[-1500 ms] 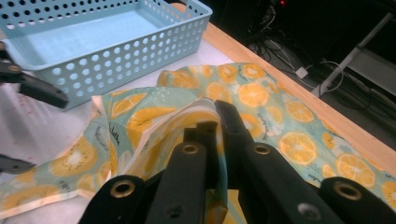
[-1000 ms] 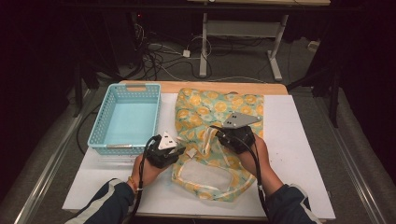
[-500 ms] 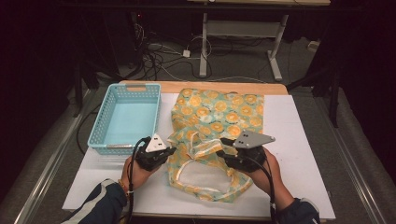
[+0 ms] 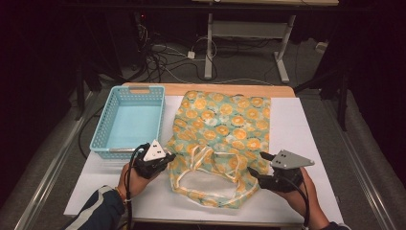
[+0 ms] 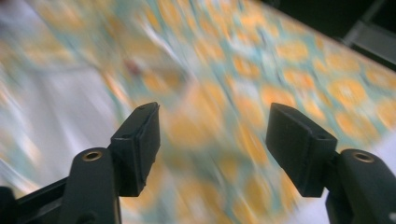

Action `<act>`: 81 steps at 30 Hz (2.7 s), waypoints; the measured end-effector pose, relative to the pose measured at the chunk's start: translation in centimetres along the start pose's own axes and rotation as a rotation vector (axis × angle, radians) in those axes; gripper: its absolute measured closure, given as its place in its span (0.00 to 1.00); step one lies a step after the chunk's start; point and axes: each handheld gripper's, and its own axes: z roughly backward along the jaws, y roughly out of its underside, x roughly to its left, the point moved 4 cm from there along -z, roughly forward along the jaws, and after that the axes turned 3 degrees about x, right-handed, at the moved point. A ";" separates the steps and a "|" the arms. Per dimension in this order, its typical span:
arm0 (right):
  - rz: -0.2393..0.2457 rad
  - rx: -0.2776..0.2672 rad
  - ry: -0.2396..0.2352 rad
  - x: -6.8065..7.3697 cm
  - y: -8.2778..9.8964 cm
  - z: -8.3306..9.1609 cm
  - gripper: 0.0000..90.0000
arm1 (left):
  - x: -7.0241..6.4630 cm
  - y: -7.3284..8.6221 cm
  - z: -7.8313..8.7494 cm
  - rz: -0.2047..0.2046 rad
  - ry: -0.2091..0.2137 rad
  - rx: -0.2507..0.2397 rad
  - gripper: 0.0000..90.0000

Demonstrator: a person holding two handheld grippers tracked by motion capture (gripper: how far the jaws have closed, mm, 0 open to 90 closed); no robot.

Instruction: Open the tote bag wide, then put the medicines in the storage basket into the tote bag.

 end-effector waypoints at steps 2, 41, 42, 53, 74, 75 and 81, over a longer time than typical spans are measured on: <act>-0.019 0.041 0.000 -0.5 1.5 -0.8 0.38 | -0.1 0.1 0.2 0.000 0.002 -0.003 0.97; -0.081 0.120 0.005 -2.2 3.9 -3.8 1.00 | -0.9 0.1 -0.8 -0.060 0.054 0.010 0.97; -0.087 0.112 0.009 -2.2 3.8 -3.6 1.00 | -0.9 0.1 -0.7 -0.056 0.056 0.004 0.97; -0.059 0.012 0.066 -2.6 2.5 -1.8 1.00 | -0.5 -0.9 0.9 -0.063 0.038 -0.085 0.98; -0.089 -0.119 0.078 -3.0 1.0 0.4 1.00 | 0.0 -1.8 4.1 -0.026 0.022 -0.239 0.98; -0.094 -0.130 0.080 -3.0 0.9 0.6 1.00 | 0.1 -1.9 4.2 -0.026 0.018 -0.246 0.97; -0.110 -0.189 0.077 -2.9 0.3 1.8 1.00 | 0.1 -2.5 5.6 -0.021 0.004 -0.310 0.97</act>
